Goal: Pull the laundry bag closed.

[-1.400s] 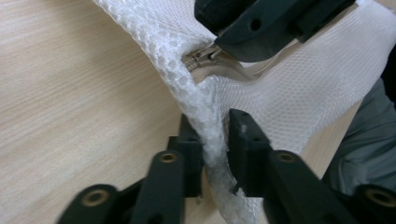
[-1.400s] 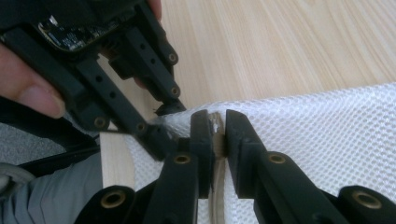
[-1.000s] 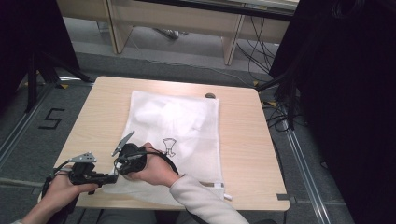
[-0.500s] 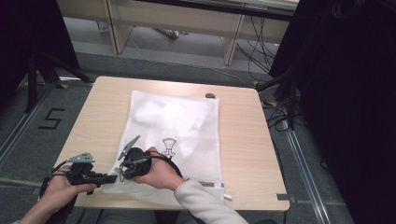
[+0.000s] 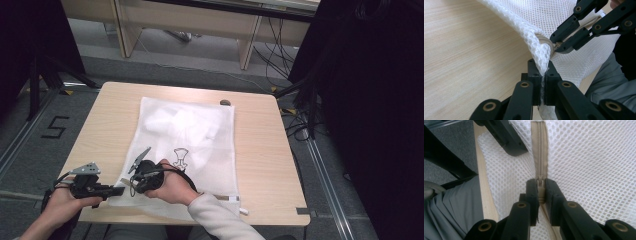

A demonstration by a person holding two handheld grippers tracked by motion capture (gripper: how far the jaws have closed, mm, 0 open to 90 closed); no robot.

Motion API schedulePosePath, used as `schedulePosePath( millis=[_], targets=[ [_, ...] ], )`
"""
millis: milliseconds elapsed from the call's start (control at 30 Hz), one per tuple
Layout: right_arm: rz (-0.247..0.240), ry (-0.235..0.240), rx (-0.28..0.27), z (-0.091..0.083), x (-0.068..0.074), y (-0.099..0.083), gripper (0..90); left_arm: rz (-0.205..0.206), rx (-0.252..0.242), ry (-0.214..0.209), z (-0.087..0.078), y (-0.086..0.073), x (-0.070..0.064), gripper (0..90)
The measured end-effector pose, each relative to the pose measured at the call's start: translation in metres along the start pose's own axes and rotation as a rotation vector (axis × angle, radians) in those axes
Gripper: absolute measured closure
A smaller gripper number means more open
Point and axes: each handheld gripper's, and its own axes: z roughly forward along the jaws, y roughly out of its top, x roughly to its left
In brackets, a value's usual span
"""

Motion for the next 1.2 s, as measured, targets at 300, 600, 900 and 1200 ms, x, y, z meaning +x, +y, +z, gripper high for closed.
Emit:
schedulePosePath(
  millis=[300,600,900,1200],
  targets=[
    [-0.008,-0.013,0.023,0.000,0.002,-0.002,82.3,0.032,0.002,0.025,0.001,-0.001,-0.001,85.9],
    [-0.009,-0.020,0.023,-0.003,0.001,-0.004,82.4,0.055,-0.001,0.030,0.001,0.000,-0.002,85.9],
    [-0.011,-0.019,0.017,-0.004,0.000,-0.008,82.4,0.058,-0.025,0.039,0.000,-0.001,-0.001,85.9],
    [-0.024,-0.018,0.000,-0.009,-0.003,-0.017,82.4,0.076,-0.017,0.034,0.000,-0.002,-0.001,85.8]
  ],
)
